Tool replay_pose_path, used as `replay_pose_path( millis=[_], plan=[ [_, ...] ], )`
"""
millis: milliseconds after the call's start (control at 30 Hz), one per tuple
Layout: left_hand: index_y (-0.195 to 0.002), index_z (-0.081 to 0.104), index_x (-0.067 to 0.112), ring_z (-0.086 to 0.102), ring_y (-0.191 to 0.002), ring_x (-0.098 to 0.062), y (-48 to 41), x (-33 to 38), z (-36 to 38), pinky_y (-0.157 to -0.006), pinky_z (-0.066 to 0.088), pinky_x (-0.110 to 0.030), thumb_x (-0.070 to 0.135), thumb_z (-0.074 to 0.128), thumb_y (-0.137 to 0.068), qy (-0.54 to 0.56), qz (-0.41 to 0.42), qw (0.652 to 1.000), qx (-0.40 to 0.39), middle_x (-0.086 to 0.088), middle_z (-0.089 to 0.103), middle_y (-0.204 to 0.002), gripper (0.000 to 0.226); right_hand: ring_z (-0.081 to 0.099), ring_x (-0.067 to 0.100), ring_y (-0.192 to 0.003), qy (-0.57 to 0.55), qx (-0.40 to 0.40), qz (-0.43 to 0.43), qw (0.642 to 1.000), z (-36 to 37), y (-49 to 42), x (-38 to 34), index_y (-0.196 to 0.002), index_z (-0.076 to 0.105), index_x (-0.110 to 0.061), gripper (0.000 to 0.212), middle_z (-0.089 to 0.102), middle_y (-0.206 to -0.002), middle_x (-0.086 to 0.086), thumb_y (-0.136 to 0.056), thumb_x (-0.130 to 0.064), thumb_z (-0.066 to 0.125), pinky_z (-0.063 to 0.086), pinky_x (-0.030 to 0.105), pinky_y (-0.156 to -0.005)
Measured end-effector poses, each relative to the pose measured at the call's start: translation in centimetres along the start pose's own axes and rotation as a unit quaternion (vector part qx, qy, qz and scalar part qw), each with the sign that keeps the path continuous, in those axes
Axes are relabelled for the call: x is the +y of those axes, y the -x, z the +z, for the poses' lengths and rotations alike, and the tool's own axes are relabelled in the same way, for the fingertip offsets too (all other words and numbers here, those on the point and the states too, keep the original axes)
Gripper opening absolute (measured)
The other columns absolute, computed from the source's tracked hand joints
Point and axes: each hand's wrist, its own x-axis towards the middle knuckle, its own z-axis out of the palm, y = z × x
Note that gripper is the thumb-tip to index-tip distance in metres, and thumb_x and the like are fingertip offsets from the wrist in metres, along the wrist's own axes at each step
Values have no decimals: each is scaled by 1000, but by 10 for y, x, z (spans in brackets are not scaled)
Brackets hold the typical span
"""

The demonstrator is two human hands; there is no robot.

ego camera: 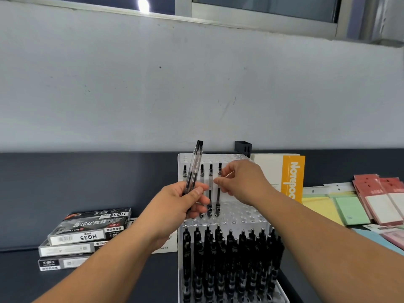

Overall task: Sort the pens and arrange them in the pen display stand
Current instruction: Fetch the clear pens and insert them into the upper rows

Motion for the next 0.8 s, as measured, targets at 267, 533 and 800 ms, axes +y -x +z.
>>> replay_pose_path(
  millis=[267,533,800],
  plan=[
    [-105,68,15,65,-71,-10,3,4,2,-72,52,-25,18,51,-98,-10,1,1000,1,1,71,-79,18,65,7,-66,-2,-15,26,1000,-4,7,-2,-88,62,-22,19,73,-74,-4,-85,-40,70,54,27,-71],
    [-105,67,14,62,-66,-9,5,19,13,-63,49,-21,18,49,-99,-19,7,999,-50,1,69,-77,19,56,6,-63,-308,-23,-2,951,-43,29,-30,-99,71,-20,27,71,-89,-7,-86,-43,66,47,24,-62],
    [-109,65,16,68,-78,-10,10,30,39,-78,53,-27,24,57,-94,-89,-30,986,-141,3,73,-87,19,55,5,-60,-377,-96,-9,921,-68,39,-22,-97,71,-10,13,71,-91,5,-86,-18,69,47,18,-59]
  ],
)
